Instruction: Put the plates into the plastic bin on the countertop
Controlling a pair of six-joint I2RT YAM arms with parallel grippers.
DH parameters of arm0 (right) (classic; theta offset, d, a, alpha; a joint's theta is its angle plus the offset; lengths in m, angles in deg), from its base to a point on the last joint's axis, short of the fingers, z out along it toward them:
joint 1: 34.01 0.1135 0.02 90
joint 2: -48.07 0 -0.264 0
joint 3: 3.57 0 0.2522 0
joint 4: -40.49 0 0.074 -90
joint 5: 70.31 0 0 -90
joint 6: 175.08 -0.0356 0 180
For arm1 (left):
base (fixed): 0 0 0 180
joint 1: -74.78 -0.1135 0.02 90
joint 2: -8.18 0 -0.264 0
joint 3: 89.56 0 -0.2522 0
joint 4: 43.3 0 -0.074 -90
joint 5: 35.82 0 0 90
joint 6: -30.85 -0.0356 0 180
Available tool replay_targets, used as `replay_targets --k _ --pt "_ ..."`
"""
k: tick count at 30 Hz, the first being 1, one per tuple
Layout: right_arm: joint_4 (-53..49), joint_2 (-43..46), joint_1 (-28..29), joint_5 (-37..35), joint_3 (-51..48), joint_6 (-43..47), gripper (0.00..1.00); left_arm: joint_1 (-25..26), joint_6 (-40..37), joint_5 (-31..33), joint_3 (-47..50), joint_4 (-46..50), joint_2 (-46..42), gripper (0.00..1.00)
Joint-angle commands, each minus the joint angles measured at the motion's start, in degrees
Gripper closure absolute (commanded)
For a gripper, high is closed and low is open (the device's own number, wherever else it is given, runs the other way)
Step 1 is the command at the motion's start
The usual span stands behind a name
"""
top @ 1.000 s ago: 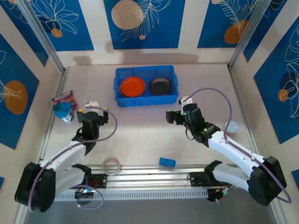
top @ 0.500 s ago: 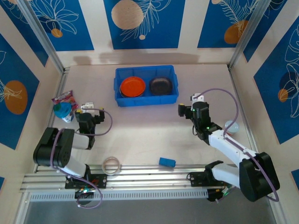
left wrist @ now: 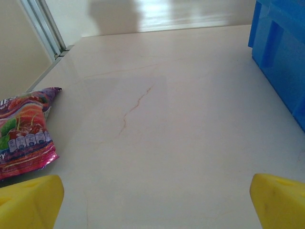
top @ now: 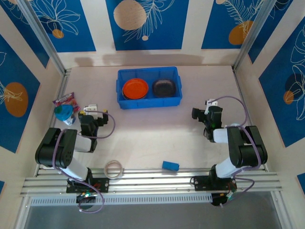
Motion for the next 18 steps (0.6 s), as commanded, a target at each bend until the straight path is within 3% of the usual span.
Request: replay_targets --k 1,9,12,18 --pt "6.3 0.8 0.0 4.0 -0.1 0.4 0.01 -0.5 -0.1 -1.9 -4.6 6.5 0.1 0.0" --pt "5.7 0.4 -0.6 6.1 0.5 0.4 0.01 -0.5 -0.2 -2.1 -4.2 5.8 0.1 0.0" --pt "4.0 0.2 -1.9 11.5 1.5 1.1 0.01 -0.6 -0.2 -2.0 -4.3 5.9 0.1 0.0" --pt "5.1 0.5 -1.6 11.4 0.7 1.3 0.01 -0.5 -0.2 -2.0 -4.2 5.8 0.0 0.0"
